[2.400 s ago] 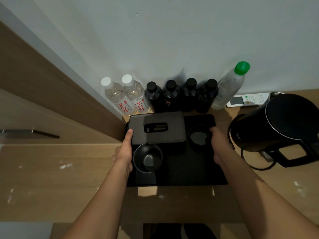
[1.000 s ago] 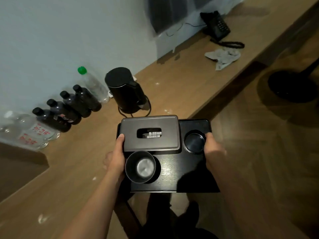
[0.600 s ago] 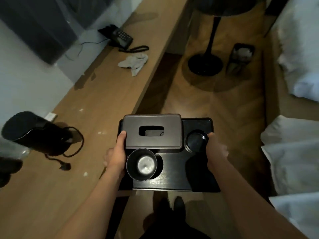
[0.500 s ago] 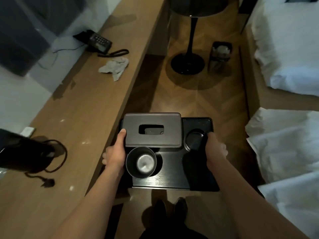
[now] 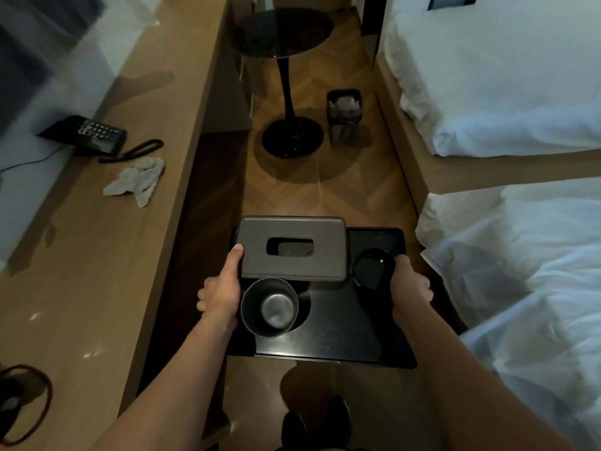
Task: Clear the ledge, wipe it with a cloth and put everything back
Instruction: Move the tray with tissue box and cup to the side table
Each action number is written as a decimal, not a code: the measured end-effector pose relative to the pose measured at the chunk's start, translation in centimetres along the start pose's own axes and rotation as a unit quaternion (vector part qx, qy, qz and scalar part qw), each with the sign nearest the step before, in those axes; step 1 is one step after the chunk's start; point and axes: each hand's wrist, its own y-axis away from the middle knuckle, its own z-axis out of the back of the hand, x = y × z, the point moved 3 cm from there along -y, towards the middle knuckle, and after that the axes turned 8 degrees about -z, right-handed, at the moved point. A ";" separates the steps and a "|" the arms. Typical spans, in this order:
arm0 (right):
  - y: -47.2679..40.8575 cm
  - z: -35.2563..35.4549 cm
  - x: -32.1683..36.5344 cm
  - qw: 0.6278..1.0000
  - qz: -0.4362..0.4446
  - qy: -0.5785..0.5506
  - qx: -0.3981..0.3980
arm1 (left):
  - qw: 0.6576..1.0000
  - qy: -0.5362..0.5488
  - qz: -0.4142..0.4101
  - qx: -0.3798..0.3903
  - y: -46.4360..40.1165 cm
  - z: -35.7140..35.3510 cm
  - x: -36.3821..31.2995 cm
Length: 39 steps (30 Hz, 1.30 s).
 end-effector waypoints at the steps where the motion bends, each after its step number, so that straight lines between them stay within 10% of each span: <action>1: -0.4 0.0 0.5 1.000 -0.002 -0.006 0.001 | 1.000 -0.002 -0.002 0.001 0.0 -0.4 -0.6; 39: -15.0 -16.9 44.7 0.999 0.042 -0.020 -0.004 | 0.997 0.026 -0.026 0.063 -25.5 -23.3 -37.1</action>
